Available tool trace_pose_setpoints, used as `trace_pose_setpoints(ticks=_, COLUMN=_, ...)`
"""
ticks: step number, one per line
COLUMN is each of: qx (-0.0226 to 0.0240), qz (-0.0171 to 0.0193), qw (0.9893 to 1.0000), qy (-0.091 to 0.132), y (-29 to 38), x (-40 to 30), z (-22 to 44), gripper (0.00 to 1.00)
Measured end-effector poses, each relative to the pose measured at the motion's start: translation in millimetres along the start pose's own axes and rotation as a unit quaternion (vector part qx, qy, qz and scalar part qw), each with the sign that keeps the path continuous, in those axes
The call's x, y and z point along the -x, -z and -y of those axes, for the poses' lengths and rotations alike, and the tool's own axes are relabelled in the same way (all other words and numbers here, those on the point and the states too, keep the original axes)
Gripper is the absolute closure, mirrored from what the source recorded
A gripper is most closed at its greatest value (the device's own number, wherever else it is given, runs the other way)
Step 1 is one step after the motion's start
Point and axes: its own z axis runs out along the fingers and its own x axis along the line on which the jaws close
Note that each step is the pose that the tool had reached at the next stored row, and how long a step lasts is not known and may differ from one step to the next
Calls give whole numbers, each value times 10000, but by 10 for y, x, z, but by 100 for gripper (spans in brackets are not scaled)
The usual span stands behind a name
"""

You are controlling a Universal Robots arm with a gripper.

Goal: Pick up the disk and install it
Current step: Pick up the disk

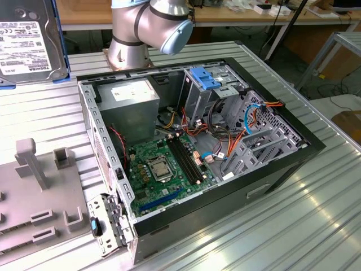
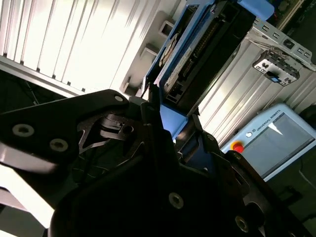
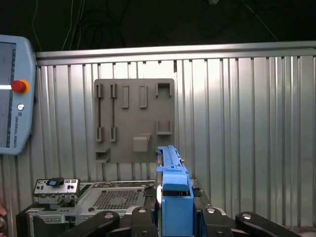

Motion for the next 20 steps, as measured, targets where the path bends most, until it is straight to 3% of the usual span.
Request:
trace_pose_setpoints(ticks=4, qx=0, qz=0, qw=10000, qy=0, y=-8, x=6, z=164, gripper=63)
trace_pose_setpoints(ticks=8, qx=0, qz=0, qw=10000, qy=0, y=-20, x=16, z=419, gripper=63)
trace_pose_setpoints(ticks=11, qx=0, qz=0, qw=10000, qy=0, y=-27, x=21, z=535, gripper=63)
trace_pose_setpoints(ticks=15, qx=0, qz=-12, qw=10000, qy=1, y=-36, x=22, z=642, gripper=63)
trace_pose_setpoints(ticks=19, qx=-1, qz=-51, qw=10000, qy=-13, y=-53, x=-34, z=675, gripper=63)
trace_pose_setpoints(ticks=20, qx=-1, qz=-58, qw=10000, qy=-13, y=-58, x=-36, z=716, gripper=63)
